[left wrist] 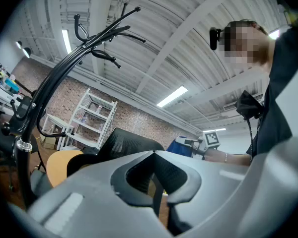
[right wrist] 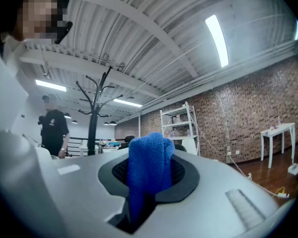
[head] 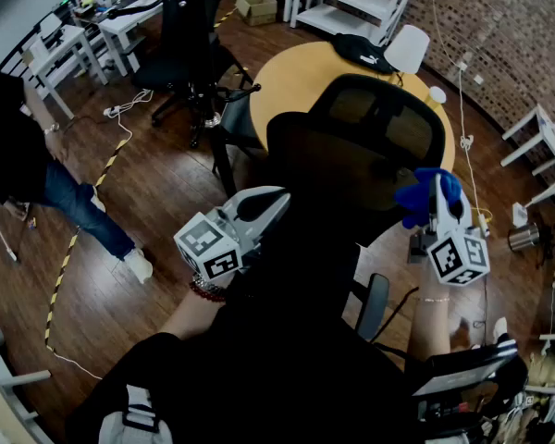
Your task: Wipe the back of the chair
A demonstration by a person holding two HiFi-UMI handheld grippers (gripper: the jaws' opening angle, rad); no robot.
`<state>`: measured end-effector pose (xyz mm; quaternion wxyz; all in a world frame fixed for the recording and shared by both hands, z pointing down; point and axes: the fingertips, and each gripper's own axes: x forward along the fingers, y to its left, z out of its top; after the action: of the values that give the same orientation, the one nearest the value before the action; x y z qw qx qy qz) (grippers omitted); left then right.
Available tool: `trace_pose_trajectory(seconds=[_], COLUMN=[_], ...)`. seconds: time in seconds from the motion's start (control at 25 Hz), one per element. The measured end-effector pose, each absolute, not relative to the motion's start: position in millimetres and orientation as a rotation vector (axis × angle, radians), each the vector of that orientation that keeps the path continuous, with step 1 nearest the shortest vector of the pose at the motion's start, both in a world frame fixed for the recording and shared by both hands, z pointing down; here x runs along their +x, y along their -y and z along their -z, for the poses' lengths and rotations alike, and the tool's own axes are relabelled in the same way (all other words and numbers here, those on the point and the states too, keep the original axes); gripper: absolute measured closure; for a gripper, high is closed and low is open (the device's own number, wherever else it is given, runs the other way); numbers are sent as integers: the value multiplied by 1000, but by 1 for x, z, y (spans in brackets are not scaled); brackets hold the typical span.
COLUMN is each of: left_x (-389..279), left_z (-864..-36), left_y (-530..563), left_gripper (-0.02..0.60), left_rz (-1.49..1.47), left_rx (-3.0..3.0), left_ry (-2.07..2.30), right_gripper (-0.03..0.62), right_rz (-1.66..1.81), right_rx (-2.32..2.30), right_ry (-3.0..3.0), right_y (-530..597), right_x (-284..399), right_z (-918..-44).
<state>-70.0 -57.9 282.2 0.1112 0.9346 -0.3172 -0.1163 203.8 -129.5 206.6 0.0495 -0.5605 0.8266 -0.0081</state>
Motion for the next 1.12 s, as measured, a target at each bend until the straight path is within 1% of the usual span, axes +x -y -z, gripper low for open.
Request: trace_pose_trajectory(seconds=[0.2,0.44,0.6,0.88,1.12], left_x=[-72,-64,-87,-122,-123], left_z=[-284,-292,-297,-311,-302], left_y=[73,67,66,78,86], left_gripper=[576,577,577,576,577], left_rz=[243,185,192,206,232], left_rx=[2782,2800,2777,2751,2713], left_ry=[969,880,892,930,937], right_gripper=[525,525,525,525,525], right_rz=[-136,-107,-88,-56,149], right_rx=[-1914,-2137,-2259,-2320,-2197], right_ry=[-2461,-2413,-2424,-2526,-2586], right_y=[227,283,300,320,344], right_x=[200,207,195,166,135], right_z=[-189,-186,-197,-212,-222])
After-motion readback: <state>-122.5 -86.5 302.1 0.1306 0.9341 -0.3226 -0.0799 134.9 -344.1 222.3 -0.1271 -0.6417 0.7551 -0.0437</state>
